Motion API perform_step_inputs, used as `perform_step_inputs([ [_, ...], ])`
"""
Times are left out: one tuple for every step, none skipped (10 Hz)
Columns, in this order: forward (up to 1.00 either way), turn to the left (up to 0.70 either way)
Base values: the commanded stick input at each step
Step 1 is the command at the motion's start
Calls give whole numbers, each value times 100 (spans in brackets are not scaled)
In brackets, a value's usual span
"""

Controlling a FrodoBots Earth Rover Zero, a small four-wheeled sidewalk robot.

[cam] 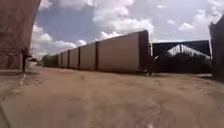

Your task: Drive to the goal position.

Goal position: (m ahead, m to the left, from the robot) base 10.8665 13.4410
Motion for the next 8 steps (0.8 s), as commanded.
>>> perform_step_inputs([
  [60,15],
  [60,15],
  [60,15],
  [60,15],
  [60,15],
  [60,15],
  [60,15],
  [60,15],
])
